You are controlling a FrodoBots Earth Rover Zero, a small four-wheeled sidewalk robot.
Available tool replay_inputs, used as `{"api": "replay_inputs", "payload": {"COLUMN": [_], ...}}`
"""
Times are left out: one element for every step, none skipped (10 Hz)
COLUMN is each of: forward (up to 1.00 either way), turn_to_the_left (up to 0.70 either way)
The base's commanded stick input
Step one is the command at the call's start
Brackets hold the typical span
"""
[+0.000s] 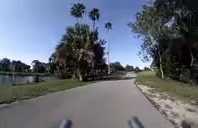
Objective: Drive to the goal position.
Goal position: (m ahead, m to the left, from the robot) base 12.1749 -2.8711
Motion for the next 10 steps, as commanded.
{"api": "replay_inputs", "payload": {"forward": [0.85,0.85,0.85,0.85,0.85,0.85,0.85,0.85,0.85,0.85], "turn_to_the_left": [0.0,0.0,0.0,0.0,0.0,0.0,0.0,0.0,0.0,0.0]}}
